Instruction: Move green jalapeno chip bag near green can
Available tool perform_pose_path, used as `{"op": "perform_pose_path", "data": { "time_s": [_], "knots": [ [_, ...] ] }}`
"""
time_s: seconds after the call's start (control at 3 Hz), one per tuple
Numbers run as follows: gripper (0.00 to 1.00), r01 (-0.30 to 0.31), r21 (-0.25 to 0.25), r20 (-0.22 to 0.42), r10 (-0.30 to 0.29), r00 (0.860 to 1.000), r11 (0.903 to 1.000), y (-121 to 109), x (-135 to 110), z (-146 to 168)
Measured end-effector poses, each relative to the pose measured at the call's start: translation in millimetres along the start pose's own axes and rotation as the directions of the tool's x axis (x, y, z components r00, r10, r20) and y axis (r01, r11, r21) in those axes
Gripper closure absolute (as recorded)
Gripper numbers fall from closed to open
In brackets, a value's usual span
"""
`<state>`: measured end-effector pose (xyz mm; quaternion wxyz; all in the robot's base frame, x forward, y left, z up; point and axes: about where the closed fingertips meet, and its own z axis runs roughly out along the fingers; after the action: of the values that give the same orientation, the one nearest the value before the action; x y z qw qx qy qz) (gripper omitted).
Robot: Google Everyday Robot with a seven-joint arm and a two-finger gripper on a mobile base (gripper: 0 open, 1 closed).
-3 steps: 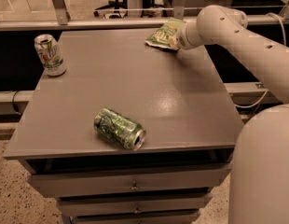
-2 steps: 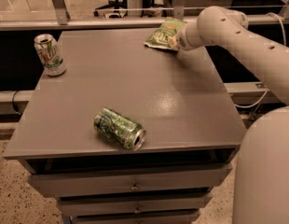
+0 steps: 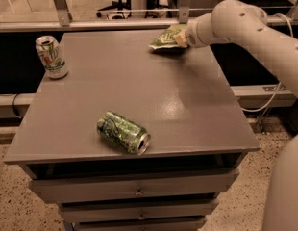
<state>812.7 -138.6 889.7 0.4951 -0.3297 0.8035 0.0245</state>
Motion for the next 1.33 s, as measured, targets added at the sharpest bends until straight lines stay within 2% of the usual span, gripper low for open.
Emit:
{"op": "perform_pose_path", "data": {
  "time_s": [0.33,0.67,1.0,1.33],
  "knots": [
    [1.0,0.054,-0.083,0.054,-0.05,0.997,0.9951,24.7,-18.7,-49.2],
    [1.0,0.09,-0.198,0.086,-0.074,0.994,0.9761,54.6,-19.5,-79.2],
    [1.0,0.129,-0.312,0.134,-0.091,0.987,0.9412,79.3,-19.0,-106.9],
    [1.0,0.216,-0.454,0.208,-0.132,0.969,0.8644,115.8,-17.2,-141.4]
  ]
}}
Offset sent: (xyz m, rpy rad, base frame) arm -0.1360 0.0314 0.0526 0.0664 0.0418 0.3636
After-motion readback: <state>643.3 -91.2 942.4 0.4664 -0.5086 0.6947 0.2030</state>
